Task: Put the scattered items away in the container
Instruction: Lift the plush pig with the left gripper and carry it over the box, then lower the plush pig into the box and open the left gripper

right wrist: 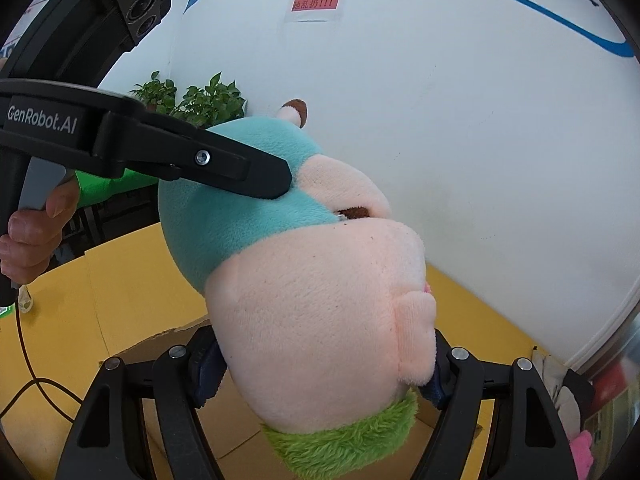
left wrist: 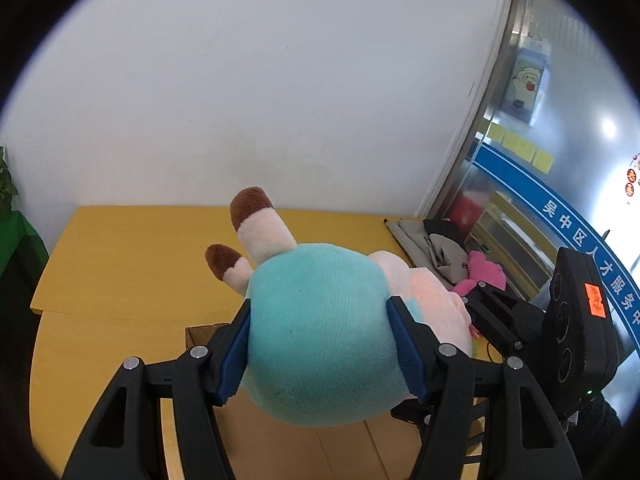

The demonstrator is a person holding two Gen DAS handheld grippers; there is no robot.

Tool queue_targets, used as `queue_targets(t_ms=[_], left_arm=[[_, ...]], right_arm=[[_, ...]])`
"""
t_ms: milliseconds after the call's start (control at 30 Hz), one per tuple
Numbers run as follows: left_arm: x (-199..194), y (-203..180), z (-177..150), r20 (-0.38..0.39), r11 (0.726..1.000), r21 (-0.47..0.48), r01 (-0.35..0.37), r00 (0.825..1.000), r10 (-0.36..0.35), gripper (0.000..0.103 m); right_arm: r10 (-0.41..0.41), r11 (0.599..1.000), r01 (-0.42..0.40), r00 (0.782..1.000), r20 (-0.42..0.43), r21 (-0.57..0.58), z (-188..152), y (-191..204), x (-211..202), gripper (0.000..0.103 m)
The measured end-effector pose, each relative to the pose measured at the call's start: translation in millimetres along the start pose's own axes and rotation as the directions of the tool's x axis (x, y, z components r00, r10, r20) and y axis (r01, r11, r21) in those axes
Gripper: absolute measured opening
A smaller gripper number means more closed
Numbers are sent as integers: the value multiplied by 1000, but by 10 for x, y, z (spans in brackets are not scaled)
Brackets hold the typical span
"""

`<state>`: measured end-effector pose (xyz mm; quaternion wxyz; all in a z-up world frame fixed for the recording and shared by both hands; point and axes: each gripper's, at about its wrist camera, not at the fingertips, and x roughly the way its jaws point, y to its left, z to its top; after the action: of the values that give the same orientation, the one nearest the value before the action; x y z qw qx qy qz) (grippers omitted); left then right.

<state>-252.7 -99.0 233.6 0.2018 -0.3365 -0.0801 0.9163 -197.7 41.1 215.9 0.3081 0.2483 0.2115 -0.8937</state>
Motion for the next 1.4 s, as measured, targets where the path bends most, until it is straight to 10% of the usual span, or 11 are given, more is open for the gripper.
queue_targets(t_ms=[800, 933, 1133, 1400], left_arm=[[1820, 1285, -947, -306, 974, -188, -122, 950, 60, 68], [1757, 1318, -939, -273, 969, -216, -119, 960, 57, 79], [1299, 1050, -802, -148, 959, -113, -260, 959, 242, 78], [111, 441, -757, 30, 967, -13, -254, 967, 254, 79]], right_arm=[[21, 999, -25, 981, -192, -20, -1138, 340, 2245, 89], [-1, 1000, -5, 977, -211, -26, -1135, 417, 2300, 98], [-40, 999, 34, 949, -313, -24, -1017, 415, 2198, 100], [14, 993, 16, 967, -254, 115, -810, 381, 1146, 100]])
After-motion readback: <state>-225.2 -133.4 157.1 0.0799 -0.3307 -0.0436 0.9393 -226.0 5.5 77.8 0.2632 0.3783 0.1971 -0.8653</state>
